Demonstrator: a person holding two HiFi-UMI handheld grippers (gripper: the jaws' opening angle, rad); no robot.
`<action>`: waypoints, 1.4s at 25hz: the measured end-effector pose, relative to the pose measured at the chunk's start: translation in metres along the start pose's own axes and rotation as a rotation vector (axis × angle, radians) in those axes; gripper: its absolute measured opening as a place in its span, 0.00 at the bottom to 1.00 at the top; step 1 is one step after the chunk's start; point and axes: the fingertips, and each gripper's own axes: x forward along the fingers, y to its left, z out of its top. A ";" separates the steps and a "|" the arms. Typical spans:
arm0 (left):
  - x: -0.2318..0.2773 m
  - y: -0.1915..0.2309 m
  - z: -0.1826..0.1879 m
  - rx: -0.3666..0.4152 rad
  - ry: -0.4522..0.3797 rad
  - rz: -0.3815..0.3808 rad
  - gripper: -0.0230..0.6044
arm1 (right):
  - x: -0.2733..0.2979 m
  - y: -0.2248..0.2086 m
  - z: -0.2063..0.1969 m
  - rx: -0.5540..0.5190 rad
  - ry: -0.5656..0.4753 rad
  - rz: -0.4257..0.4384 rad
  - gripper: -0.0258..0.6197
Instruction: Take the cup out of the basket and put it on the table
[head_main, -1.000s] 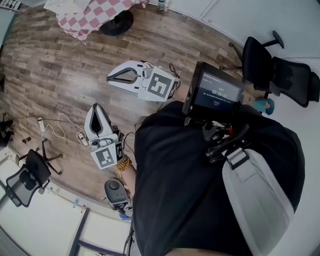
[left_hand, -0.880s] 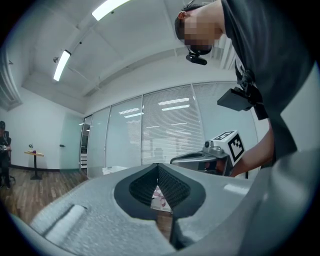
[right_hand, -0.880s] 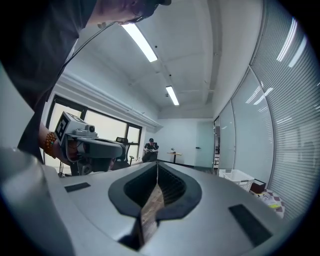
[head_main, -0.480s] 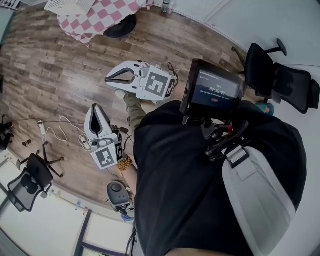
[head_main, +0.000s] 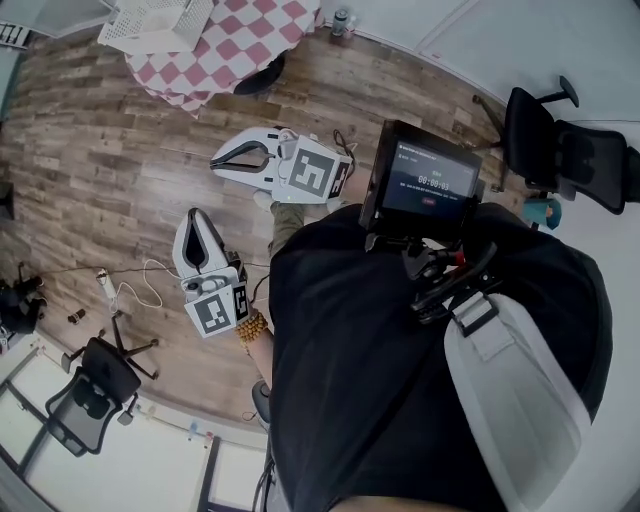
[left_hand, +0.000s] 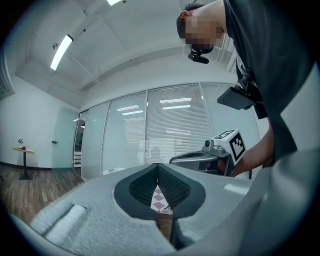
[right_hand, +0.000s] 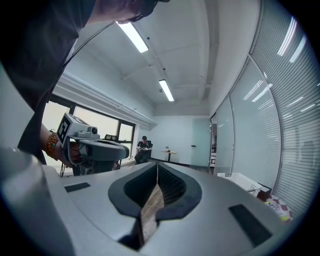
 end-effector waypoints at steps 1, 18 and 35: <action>0.004 0.011 0.001 0.001 0.002 -0.009 0.05 | 0.012 -0.006 0.002 0.001 0.000 -0.005 0.06; 0.028 0.171 -0.028 0.006 0.045 -0.056 0.05 | 0.188 -0.041 0.011 -0.019 0.026 0.030 0.06; 0.091 0.236 -0.055 -0.031 0.110 0.018 0.05 | 0.258 -0.131 -0.022 -0.012 0.054 0.094 0.06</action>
